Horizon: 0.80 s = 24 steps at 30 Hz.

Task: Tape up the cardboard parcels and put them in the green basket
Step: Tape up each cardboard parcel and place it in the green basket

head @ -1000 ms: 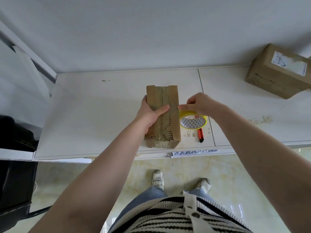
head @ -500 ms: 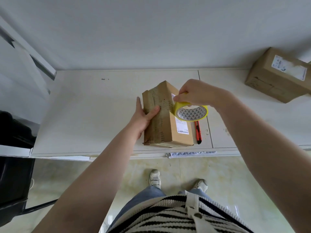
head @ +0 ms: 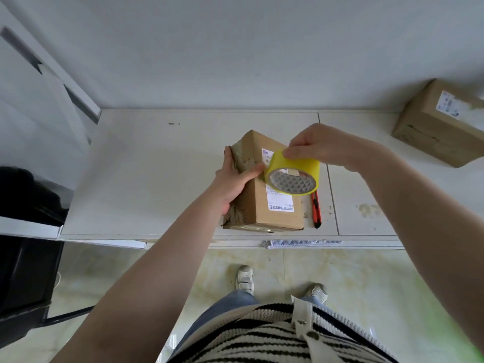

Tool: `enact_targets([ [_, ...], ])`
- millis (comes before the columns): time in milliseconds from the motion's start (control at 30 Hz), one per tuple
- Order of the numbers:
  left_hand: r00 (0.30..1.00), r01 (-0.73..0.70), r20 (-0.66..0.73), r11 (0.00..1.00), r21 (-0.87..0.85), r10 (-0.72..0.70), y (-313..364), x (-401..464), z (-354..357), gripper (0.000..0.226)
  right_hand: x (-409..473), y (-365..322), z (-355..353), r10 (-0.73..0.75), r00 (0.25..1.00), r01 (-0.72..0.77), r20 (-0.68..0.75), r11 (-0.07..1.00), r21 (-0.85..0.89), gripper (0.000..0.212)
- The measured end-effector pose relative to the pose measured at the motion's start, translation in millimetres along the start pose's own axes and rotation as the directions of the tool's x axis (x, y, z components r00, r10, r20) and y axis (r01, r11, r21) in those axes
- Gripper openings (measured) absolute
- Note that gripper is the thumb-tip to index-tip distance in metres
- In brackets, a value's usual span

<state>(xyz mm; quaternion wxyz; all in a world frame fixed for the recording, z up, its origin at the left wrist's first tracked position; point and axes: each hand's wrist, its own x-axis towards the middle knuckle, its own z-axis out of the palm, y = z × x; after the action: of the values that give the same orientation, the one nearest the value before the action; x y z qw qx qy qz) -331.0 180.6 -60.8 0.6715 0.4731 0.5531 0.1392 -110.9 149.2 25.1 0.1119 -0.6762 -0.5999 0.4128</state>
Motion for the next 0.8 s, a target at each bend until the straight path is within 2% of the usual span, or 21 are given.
enact_targets([
  [67, 1.0, -0.006, 0.008, 0.998, -0.058, 0.007, -3.5, 3.7, -6.5, 0.121, -1.2, 5.7, -5.5, 0.014, 0.996, -0.033, -0.086, 0.976, -0.217, 0.046],
  [133, 0.999, -0.001, 0.033, 0.996, -0.092, 0.005, -8.8, 6.7, -13.5, 0.115, -3.7, 10.9, -8.7, 0.046, 0.98, -0.108, -0.192, 0.938, -0.328, 0.052],
  [233, 0.998, 0.036, 0.059, 0.989, -0.144, -0.028, -13.1, 5.6, -25.0, 0.122, -6.8, 17.2, 3.4, 0.097, 0.977, -0.149, -0.189, 0.946, -0.287, 0.053],
  [300, 0.997, 0.079, 0.004, 0.983, -0.166, -0.08, -14.2, 6.3, -32.6, 0.117, -4.5, 11.2, 19.8, 0.115, 0.974, -0.162, -0.196, 0.956, -0.245, 0.053],
  [400, 0.992, 0.092, -0.06, 0.971, -0.219, -0.107, -17.2, 8.8, -37.3, 0.08, 7.7, -9.0, 41.2, 0.112, 0.957, -0.186, -0.267, 0.945, -0.268, 0.049],
  [467, 0.994, 0.102, -0.019, 0.956, -0.276, -0.111, -21.0, 8.0, -36.1, 0.041, 13.8, -21.2, 47.8, 0.112, 0.951, -0.207, -0.289, 0.924, -0.322, 0.048],
  [500, 0.991, 0.128, 0.002, 0.948, -0.291, -0.133, -23.5, 4.7, -32.7, 0.03, 15.5, -24.6, 49.3, 0.111, 0.95, -0.213, -0.29, 0.914, -0.345, 0.047],
  [567, 0.992, 0.111, -0.033, 0.967, -0.229, -0.122, -30.4, 0.6, -25.5, 0.039, 16.2, -26.1, 50.4, 0.114, 0.948, -0.223, -0.296, 0.903, -0.367, 0.048],
  [667, 0.986, -0.068, -0.152, 0.998, 0.014, 0.069, -40.0, 0.4, -19.5, 0.04, 13.7, -23.6, 49.2, 0.131, 0.943, -0.239, -0.306, 0.907, -0.348, 0.054],
  [800, 0.965, -0.144, -0.204, 0.984, 0.108, 0.164, -44.5, 4.1, -16.2, 0.04, 6.0, -13.9, 33.7, 0.141, 0.957, -0.206, -0.253, 0.945, -0.252, 0.06],
])
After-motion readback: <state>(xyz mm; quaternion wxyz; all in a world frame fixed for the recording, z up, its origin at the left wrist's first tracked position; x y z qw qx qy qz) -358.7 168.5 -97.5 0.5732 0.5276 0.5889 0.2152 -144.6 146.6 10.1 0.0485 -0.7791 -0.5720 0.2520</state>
